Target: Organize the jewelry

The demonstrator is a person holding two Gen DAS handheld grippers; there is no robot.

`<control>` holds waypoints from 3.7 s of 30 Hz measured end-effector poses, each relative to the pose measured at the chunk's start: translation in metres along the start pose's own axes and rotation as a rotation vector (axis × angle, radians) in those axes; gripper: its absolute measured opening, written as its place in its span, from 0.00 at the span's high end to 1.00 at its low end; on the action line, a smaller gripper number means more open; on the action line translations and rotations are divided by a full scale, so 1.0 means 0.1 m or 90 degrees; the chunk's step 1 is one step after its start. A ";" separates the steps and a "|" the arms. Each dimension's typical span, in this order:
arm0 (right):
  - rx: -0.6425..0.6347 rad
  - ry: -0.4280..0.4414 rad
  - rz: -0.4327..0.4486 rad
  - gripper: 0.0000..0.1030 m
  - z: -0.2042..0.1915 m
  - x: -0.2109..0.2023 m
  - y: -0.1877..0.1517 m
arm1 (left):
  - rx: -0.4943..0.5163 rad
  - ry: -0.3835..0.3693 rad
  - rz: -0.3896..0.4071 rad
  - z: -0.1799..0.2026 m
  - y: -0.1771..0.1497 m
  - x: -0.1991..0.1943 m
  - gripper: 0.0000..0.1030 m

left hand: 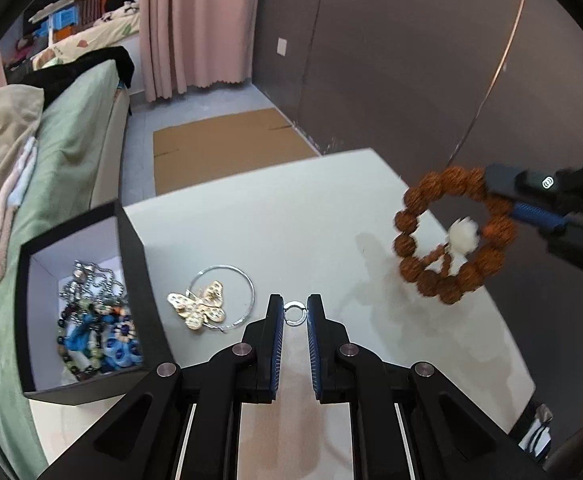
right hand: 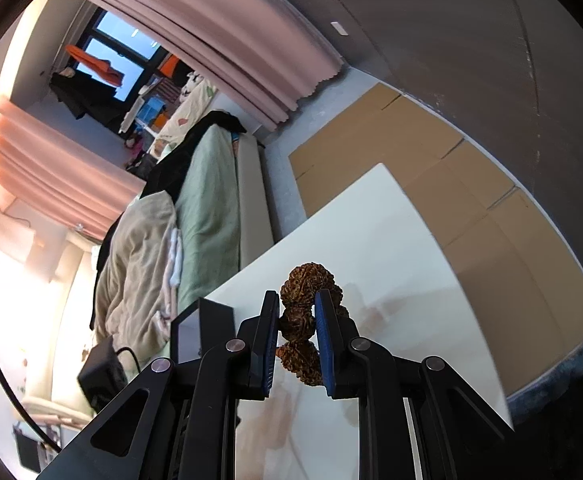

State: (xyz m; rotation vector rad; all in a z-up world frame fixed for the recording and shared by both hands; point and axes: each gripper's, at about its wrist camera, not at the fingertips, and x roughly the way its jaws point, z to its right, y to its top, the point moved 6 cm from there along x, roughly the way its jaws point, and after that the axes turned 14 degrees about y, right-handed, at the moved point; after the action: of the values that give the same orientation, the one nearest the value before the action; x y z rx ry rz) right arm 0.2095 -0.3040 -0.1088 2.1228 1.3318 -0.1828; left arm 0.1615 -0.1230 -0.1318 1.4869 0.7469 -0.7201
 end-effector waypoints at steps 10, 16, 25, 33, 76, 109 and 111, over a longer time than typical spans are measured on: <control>-0.037 0.053 0.012 0.81 -0.34 0.15 -0.07 | -0.083 -0.028 0.066 -0.48 0.23 -0.46 0.88; -0.050 0.087 0.011 0.81 -0.53 0.32 -0.12 | -0.142 -0.014 0.074 -0.87 0.30 -0.48 0.88; -0.064 0.139 -0.003 0.81 -0.80 0.59 -0.21 | -0.193 -0.008 0.046 -1.22 0.26 -0.42 0.87; -0.079 0.164 -0.029 0.81 -0.99 0.84 -0.32 | -0.273 -0.008 0.061 -1.55 0.25 -0.50 0.22; -0.020 0.046 -0.051 0.27 -0.62 0.89 -0.30 | -0.240 0.008 0.054 -1.42 0.23 -0.48 0.22; 0.051 0.034 -0.023 0.27 -0.07 0.21 -0.06 | -0.050 0.059 -0.126 -0.37 0.06 0.12 0.43; 0.053 0.035 -0.024 0.27 -0.07 0.21 -0.06 | -0.035 0.072 -0.133 -0.35 0.06 0.12 0.43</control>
State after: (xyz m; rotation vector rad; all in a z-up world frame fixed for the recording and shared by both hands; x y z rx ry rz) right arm 0.2134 -0.2824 -0.1145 2.1873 1.4192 -0.1992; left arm 0.1737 -0.0879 -0.1368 1.4208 1.0112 -0.7704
